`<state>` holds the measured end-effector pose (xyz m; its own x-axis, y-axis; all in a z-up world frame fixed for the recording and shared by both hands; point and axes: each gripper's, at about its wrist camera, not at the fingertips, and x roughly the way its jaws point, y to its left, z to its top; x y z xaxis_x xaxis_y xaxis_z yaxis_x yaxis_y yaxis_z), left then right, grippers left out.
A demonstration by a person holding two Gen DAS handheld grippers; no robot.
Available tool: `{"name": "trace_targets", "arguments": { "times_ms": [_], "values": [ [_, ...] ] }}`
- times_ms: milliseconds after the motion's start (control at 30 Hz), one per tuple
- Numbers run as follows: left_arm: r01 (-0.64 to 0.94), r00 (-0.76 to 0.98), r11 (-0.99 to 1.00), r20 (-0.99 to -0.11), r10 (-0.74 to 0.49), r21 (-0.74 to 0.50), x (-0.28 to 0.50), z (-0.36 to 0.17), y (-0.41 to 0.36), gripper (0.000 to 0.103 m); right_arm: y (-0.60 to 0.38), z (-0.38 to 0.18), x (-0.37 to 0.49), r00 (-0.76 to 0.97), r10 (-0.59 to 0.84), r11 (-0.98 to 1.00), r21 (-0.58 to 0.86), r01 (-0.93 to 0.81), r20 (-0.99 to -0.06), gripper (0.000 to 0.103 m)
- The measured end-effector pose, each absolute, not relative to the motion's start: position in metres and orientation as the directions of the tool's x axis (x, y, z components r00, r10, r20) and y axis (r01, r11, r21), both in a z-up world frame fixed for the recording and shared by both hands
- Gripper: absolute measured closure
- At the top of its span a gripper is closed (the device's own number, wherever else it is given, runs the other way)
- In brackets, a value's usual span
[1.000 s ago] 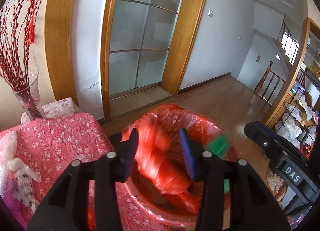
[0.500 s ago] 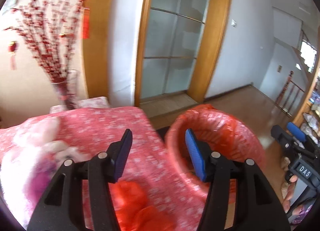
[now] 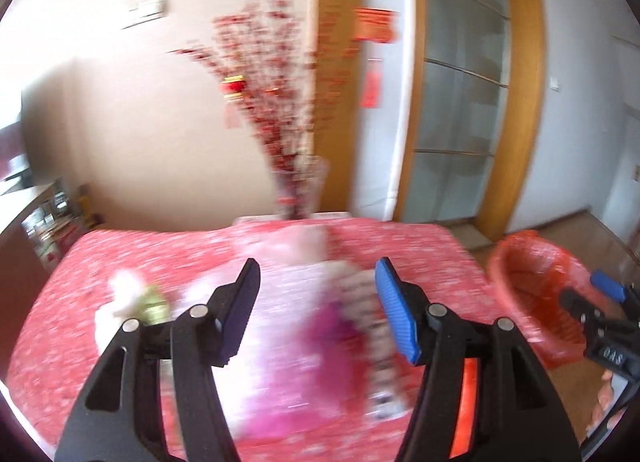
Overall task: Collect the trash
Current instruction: 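Grasp another red bag with the right tool while the left tool grasps a white plastic bag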
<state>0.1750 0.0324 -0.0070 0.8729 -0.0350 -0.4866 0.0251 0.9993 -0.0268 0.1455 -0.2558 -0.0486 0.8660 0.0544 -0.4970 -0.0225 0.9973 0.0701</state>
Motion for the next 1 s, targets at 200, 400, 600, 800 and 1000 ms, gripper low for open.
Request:
{"name": "trace_targets", "arguments": {
  "times_ms": [200,400,600,800,1000],
  "values": [
    [-0.145,0.85,0.989,-0.515,0.114,-0.021,0.163,-0.016,0.105,0.044,-0.2,-0.08,0.156,0.788,0.161,0.987,0.099,-0.126,-0.594,0.023],
    [-0.257,0.817,0.966,-0.54,0.203,-0.027,0.155,-0.027,0.157,0.044,-0.165,-0.099,0.159,0.759,0.154,0.987,0.061,-0.15,-0.632,0.023],
    [-0.289,0.792,0.956,-0.572,0.216,-0.039,0.157,-0.04,0.176,0.044,-0.159,-0.122,0.166,0.695,0.126,0.99,0.046,-0.132,-0.708,0.051],
    [-0.297,0.766,0.953,-0.611,0.2,-0.06,0.165,-0.056,0.183,0.044,-0.168,-0.121,0.165,0.706,0.147,0.989,0.084,-0.123,-0.693,0.074],
    [-0.299,0.728,0.953,-0.657,0.195,-0.049,0.185,-0.067,0.185,0.044,-0.167,-0.11,0.168,0.724,0.167,0.986,0.096,-0.139,-0.669,0.074]
  ]
}}
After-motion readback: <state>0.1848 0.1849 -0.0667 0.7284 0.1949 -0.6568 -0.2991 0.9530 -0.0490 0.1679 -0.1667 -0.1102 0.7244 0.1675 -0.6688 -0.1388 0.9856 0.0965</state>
